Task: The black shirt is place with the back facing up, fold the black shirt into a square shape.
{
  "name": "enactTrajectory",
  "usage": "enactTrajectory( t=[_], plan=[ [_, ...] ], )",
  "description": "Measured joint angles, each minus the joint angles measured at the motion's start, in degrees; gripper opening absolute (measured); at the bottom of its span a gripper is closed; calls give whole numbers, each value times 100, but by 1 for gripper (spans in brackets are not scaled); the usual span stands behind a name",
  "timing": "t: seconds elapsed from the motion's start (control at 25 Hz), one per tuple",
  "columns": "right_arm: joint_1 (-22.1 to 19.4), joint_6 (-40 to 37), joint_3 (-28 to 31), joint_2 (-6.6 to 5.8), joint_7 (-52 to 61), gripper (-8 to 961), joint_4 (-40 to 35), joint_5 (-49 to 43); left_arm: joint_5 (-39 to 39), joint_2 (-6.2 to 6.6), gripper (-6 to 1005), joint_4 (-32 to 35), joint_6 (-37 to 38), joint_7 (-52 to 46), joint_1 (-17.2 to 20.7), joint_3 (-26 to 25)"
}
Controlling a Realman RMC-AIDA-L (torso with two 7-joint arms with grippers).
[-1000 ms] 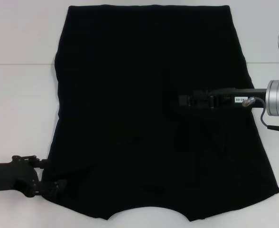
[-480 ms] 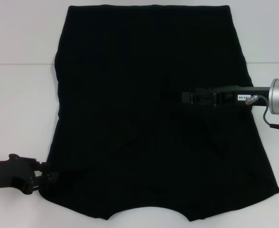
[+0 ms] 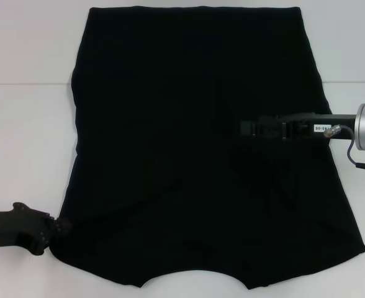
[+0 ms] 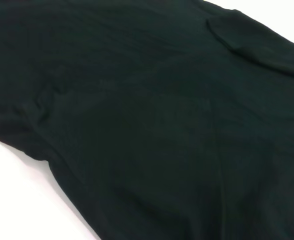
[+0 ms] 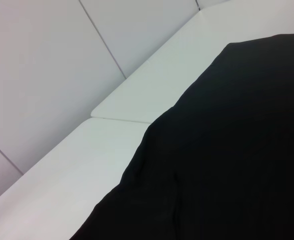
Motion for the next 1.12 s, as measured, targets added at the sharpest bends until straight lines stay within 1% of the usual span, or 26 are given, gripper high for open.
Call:
enactTrajectory(
  t=[0.12,0.16,0.24,0.36,0.48,0.64,0.8,0.92,1.0,1.12],
  plan=[
    [-38,-27,2,-41,81,695,0,-6,4,-5,46,66,36,-52,36,-31],
    [-53,-38,-3,-64,143,695,0,-22,4,-5,36,89,40,-67,50,-35],
    [-115,-59,-30,-153,345,695,-3,-97,0,-6,17,136,66,-83,85,-41],
    [-265,-139,-35,-327,623,694,-11,-231,0,-13,18,170,99,-107,119,-47],
    [-490,-373,34,-531,773,693,-15,-277,2,-27,18,219,104,-129,174,-64],
    [-756,-912,255,-749,836,692,-22,-284,1,-33,18,235,109,-122,203,-184],
    [-1011,-1363,312,-986,906,691,24,-367,-40,-44,17,235,114,-116,234,-214],
    [-1205,-1563,331,-1120,1015,690,39,-516,-56,-55,17,235,116,-111,269,-218],
    [-1311,-1644,345,-1165,1060,689,42,-605,-61,-60,17,235,118,-111,291,-218],
    [-1422,-1709,382,-1190,1148,689,45,-829,-64,-75,17,235,118,-122,304,-218]
  ],
)
